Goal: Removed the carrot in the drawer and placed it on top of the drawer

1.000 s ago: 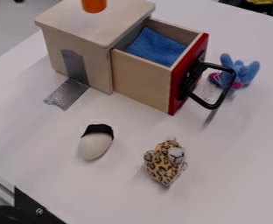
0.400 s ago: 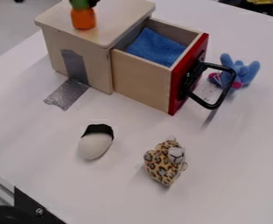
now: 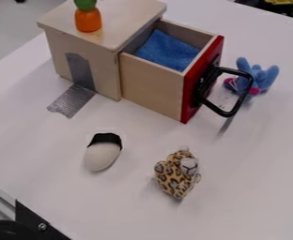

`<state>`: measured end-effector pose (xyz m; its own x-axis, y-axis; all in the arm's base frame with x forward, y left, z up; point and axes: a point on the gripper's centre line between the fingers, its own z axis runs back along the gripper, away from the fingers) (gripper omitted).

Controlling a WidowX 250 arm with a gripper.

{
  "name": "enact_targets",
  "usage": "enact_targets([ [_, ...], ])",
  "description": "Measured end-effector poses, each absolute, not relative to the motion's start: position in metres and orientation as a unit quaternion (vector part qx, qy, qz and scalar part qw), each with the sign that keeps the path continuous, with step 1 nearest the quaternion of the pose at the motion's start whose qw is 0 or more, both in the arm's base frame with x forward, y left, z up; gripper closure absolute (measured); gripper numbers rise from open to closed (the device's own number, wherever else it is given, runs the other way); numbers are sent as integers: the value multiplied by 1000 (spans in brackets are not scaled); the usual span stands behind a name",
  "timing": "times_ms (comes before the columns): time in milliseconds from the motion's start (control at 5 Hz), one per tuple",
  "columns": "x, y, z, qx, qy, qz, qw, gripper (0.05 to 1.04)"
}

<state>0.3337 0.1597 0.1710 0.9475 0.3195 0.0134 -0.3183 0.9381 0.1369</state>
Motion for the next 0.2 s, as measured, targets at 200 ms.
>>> enact_targets([
  [200,335,153,192,53,-32,139,988,85],
])
